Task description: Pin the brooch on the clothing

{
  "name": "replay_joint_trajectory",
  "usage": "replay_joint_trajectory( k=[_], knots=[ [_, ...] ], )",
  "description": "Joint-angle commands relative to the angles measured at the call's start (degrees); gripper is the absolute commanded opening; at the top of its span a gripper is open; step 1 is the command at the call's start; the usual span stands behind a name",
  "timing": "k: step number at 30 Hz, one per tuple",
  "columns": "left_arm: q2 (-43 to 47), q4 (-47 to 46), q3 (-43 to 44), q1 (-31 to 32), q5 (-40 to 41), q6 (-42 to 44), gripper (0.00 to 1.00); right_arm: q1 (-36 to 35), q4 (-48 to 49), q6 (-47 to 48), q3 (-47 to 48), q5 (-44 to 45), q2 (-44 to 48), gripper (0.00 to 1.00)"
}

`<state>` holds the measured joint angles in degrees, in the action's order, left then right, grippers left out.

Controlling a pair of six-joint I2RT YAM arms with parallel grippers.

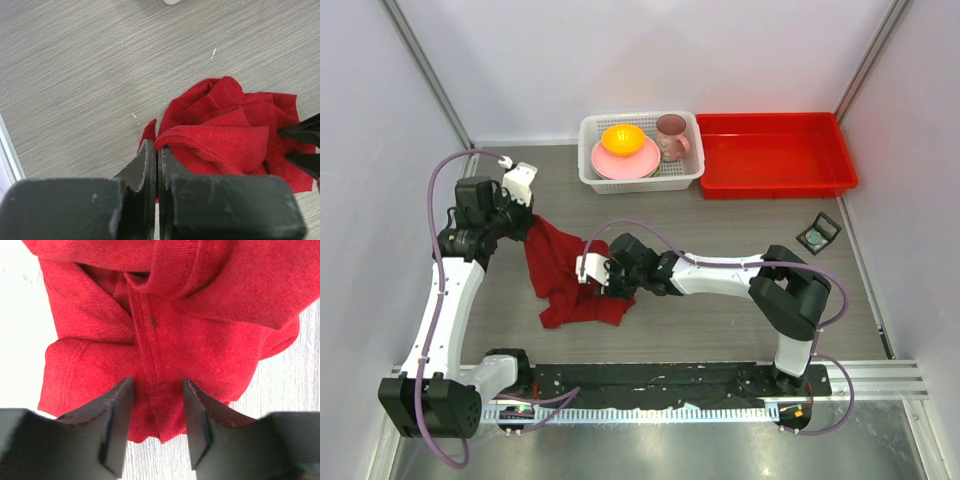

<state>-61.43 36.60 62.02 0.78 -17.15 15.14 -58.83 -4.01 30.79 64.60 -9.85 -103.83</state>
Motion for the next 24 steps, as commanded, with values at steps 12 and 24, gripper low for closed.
replay_joint_trajectory(
  k=[12, 24],
  knots=[
    [0.52, -1.62, -0.67, -0.51, -4.03, 0.16, 0.00, 2.93, -3.36, -0.64, 1.67, -0.70, 7.57, 0.01],
    [2.19, 5.93, 0.30, -0.51, -13.08, 3.93, 0.00, 11.01, -22.86, 4.10, -5.69, -6.32, 29.81, 0.01]
  ],
)
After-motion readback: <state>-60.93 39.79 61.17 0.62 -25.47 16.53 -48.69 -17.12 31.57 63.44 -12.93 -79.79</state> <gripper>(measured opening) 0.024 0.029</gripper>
